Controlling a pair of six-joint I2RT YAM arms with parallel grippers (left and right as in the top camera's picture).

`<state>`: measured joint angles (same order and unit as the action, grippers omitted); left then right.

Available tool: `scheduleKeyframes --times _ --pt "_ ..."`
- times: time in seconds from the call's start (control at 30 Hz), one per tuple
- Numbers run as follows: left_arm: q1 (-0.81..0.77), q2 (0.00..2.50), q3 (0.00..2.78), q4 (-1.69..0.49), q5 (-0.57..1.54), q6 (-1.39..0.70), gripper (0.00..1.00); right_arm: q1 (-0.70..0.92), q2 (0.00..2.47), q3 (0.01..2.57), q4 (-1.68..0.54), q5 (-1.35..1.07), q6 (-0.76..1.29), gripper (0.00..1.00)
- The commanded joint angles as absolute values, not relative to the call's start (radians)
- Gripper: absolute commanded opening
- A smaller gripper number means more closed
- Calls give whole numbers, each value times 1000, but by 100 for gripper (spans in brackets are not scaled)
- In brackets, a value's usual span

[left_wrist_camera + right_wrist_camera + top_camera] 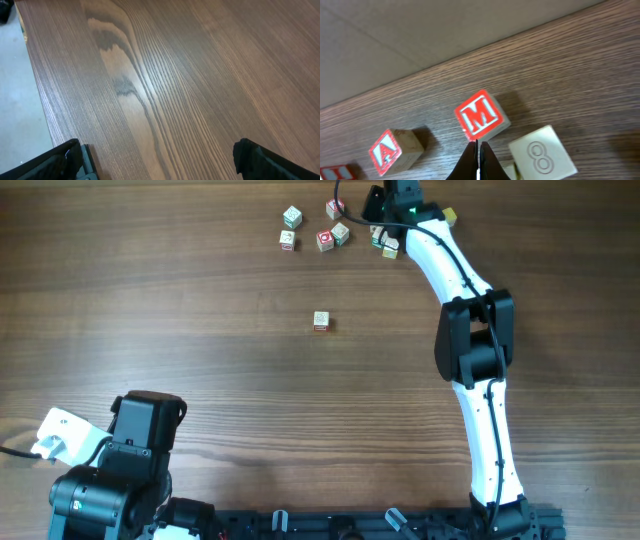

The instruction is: Form a horizontal line

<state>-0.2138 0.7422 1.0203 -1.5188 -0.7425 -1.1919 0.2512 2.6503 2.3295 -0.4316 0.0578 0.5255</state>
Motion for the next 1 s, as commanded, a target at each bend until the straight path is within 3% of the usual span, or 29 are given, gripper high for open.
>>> scheduleKeyframes --times 0.0,0.47,0.67,0.97 --pt "-205 739 1018 -1520 -749 -1213 100 247 2692 2347 -434 97 524 5" --pt "-205 739 1018 -1520 -748 -1213 100 251 2740 2347 -524 74 523 5" --pt "-205 739 1018 -1520 -748 -1213 100 261 2721 2351 -564 -93 497 4" --pt "-205 739 1018 -1520 -749 -1213 100 302 2696 2350 -634 -147 445 4"
